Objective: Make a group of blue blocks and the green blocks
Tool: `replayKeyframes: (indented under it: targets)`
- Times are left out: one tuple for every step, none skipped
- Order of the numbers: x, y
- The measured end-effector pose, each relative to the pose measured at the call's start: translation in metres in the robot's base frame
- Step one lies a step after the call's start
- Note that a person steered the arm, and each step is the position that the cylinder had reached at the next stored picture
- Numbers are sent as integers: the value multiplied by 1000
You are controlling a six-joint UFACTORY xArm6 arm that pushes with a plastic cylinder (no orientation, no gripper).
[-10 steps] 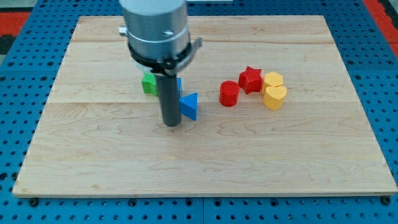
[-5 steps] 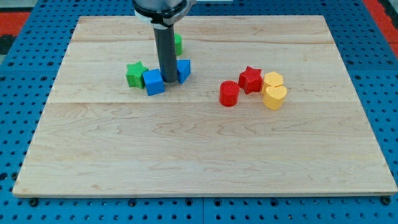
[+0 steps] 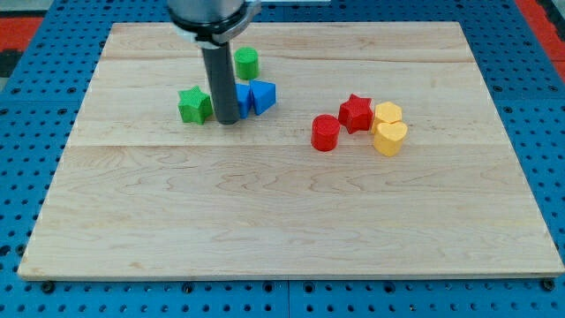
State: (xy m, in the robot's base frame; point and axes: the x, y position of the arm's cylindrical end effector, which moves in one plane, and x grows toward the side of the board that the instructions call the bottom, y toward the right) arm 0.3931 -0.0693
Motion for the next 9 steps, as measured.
replayKeyframes:
  targets:
    - [0,7]
    - [-3,31]
    - [-17,32]
    - [-26,32]
    - [-4,26]
    - [43,-35]
    - [34,-92]
    - [-10,-47]
    - [-31,-16]
